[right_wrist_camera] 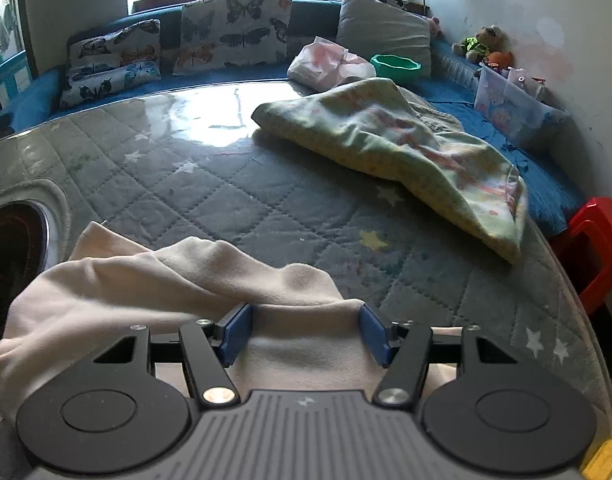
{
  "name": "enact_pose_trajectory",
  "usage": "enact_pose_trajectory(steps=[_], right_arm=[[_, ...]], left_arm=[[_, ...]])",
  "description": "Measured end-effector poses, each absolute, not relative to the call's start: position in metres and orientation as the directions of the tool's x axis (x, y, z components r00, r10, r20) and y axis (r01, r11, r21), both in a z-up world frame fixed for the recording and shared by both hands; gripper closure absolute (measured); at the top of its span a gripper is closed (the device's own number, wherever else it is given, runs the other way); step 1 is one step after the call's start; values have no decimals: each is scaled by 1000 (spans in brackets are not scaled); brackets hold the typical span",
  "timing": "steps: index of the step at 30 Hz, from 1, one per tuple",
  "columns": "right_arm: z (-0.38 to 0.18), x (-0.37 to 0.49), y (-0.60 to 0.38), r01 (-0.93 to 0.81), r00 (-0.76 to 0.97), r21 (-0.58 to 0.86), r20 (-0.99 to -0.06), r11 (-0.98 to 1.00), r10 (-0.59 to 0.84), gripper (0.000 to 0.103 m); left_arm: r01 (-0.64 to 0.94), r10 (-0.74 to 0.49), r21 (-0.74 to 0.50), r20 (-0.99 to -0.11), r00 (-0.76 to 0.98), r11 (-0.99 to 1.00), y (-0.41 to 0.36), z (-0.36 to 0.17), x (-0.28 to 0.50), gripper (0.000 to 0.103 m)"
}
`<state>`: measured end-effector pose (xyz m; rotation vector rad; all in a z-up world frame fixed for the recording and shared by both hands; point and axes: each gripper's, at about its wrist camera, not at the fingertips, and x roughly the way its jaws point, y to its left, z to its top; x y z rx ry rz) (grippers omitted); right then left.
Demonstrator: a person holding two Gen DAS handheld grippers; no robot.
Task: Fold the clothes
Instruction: 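Close the right gripper on the cream sweater's edge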
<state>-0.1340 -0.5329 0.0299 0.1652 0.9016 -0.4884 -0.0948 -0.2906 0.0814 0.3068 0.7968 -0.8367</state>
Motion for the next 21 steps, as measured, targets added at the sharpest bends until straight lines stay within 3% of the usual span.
enact_pose_trajectory(steps=[3,5,7,8,18,21], right_arm=[[32,-135,-533,459,528,-60,-784,886,-327,54],[35,-136,-532,450,540,-46,-782,892,-312,83],[41,-138,-531,446,557,-26,-775,895,-300,89],[44,-139,-527,441,563,-41,-765,896,-312,99],[112,-160,-504,420,664,-79,-652,904,-366,103],[107,-157,-512,432,636,-57,-688,900,-349,94]], left_arm=[[753,-538,-60,-737,410,655,-290,81,-93,11],[751,-539,-62,-736,410,657,-288,81,-94,11],[750,-540,-63,-734,412,658,-285,83,-95,11],[750,-541,-64,-732,413,659,-283,84,-96,11],[743,-564,-79,-705,430,665,-268,100,-103,11],[752,-570,-75,-703,425,655,-269,100,-105,11]])
